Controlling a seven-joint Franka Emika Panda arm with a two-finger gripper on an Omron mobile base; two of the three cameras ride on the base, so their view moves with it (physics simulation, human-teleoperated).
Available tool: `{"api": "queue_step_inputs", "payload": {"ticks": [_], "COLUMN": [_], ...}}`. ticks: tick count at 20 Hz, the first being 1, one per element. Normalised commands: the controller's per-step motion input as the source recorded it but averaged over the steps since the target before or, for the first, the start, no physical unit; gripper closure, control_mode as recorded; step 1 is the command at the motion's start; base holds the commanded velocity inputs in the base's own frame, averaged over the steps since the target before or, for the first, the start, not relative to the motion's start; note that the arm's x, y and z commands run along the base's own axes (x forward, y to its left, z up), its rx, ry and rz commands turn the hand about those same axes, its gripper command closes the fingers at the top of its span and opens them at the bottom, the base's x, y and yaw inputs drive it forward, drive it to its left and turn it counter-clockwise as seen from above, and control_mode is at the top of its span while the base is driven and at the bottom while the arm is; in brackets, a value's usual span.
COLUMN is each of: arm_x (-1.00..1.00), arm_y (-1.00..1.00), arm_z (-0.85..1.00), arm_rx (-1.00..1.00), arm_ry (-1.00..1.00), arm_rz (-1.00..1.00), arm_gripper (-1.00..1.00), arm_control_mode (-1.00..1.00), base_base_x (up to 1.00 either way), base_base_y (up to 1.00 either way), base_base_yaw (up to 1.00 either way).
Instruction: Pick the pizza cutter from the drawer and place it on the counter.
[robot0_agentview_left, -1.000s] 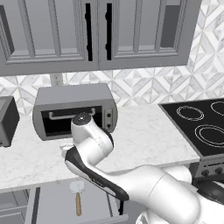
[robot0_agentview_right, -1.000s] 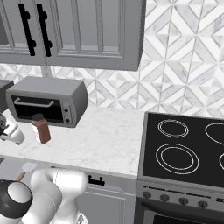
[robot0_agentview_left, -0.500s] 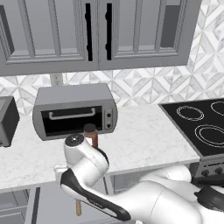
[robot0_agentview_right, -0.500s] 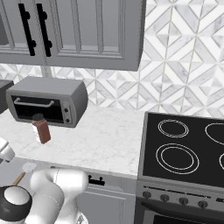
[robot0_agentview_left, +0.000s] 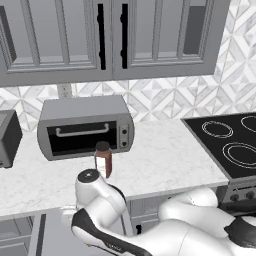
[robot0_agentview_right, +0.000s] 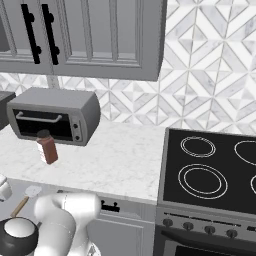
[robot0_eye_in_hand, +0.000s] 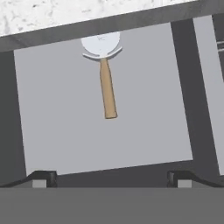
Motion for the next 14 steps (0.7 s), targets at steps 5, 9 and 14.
{"api": "queue_step_inputs", "payload": {"ticks": [5,9,14], "arm_x": [0.0,0.0,-0.01], "arm_y": [0.08,0.3,0.25], "arm_z": [-0.27,-0.31,-0.34], "arm_rx": [0.13,0.01,0.0], "arm_ry": [0.14,0.05,0.0], "arm_rz": [0.0,0.0,0.0], "arm_gripper": [-1.0,-1.0,-1.0], "arm_control_mode": [-1.0,-1.0,-1.0], "base_base_x": [0.0,0.0,0.0], "base_base_y": [0.0,0.0,0.0], "base_base_yaw": [0.0,0.0,0.0]}}
